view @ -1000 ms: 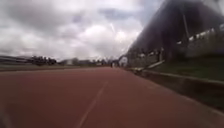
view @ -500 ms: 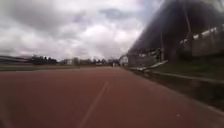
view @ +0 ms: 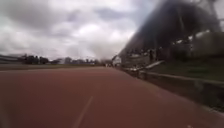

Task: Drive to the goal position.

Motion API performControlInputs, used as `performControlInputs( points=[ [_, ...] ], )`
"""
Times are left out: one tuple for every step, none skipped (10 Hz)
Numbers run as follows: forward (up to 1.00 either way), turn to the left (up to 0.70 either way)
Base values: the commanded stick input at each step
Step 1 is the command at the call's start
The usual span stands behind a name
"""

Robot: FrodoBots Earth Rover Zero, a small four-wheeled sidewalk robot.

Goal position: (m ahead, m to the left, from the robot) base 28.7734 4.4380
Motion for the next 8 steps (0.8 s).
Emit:
performControlInputs(
  points=[
    [0.70, 0.01],
    [0.70, 0.01],
    [0.70, 0.01],
    [0.70, 0.01],
    [0.70, 0.01],
    [0.70, 0.01],
    [0.70, 0.01],
    [0.70, 0.01]
  ],
)
